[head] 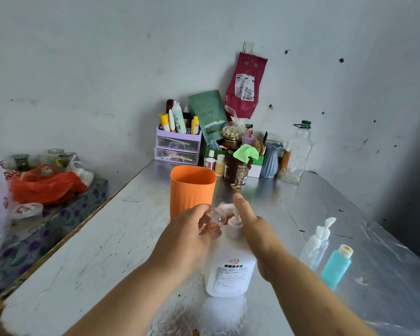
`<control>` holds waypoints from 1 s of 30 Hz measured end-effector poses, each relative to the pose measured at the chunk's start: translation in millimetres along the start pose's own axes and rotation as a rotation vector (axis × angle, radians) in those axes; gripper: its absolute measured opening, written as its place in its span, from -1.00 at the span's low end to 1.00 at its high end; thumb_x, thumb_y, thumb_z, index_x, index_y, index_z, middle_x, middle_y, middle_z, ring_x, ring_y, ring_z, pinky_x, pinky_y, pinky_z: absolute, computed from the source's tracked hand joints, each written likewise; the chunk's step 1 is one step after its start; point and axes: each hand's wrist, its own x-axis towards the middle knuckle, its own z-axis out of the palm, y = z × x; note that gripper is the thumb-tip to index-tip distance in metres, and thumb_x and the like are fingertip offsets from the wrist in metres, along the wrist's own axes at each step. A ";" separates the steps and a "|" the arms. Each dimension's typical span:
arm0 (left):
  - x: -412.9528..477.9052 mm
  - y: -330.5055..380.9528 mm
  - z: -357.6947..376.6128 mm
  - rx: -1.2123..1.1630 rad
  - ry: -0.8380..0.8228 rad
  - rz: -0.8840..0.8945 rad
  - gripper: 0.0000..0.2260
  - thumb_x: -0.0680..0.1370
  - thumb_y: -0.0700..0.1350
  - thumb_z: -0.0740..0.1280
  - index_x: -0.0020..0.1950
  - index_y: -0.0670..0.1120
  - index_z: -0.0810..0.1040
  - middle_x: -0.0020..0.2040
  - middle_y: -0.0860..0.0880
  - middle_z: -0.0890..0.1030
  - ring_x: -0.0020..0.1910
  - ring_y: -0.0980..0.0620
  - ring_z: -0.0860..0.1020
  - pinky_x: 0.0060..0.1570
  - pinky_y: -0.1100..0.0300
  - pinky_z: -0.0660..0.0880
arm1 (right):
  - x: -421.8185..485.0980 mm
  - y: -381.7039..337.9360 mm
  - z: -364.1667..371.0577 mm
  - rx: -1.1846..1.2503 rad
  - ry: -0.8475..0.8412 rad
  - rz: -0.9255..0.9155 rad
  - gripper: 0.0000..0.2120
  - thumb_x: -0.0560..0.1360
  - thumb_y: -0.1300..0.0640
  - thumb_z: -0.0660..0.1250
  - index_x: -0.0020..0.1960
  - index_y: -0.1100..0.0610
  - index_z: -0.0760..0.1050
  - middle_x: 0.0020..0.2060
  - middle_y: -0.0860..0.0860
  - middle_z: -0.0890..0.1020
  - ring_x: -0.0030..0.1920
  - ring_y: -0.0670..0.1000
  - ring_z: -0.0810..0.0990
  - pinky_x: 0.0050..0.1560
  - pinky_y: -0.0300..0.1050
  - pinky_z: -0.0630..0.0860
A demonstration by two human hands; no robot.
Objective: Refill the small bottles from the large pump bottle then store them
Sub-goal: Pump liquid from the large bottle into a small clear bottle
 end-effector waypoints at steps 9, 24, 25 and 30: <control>3.4 -4.3 0.8 0.039 -0.019 -0.028 -0.77 0.55 -0.01 0.38 0.18 0.16 0.48 0.03 0.22 0.57 0.02 0.16 0.57 0.04 0.14 0.54 | 8.6 7.1 3.7 -0.037 -0.017 -0.062 -0.44 0.56 -0.27 0.06 -0.01 0.16 0.61 -0.16 0.03 0.66 -0.11 0.02 0.62 -0.08 -0.10 0.51; 3.5 -0.2 -2.8 0.020 -0.033 -0.062 -0.77 0.54 -0.01 0.40 0.17 0.18 0.49 0.02 0.14 0.62 -0.06 0.08 0.60 0.01 0.07 0.55 | 1.7 -3.9 -1.4 0.053 -0.058 0.022 -0.46 0.50 -0.30 0.16 -0.03 0.15 0.61 -0.25 0.02 0.67 -0.25 -0.04 0.60 -0.27 -0.19 0.42; 3.7 -0.6 -2.9 0.014 -0.032 -0.061 -0.77 0.54 -0.01 0.40 0.17 0.19 0.49 0.01 0.14 0.63 -0.06 0.08 0.61 0.01 0.06 0.55 | 3.3 -2.5 -2.6 0.062 -0.063 0.023 -0.47 0.50 -0.30 0.17 -0.05 0.15 0.62 -0.28 0.02 0.67 -0.28 -0.03 0.61 -0.28 -0.18 0.44; 5.8 -5.5 -1.5 -0.009 -0.029 -0.064 -0.76 0.53 -0.04 0.41 0.16 0.16 0.51 -0.01 0.15 0.62 -0.05 0.07 0.60 0.03 0.01 0.56 | 3.0 -2.0 -1.9 0.094 -0.086 0.026 -0.50 0.48 -0.29 0.21 -0.07 0.13 0.64 -0.30 0.04 0.69 -0.30 0.03 0.64 -0.22 -0.16 0.49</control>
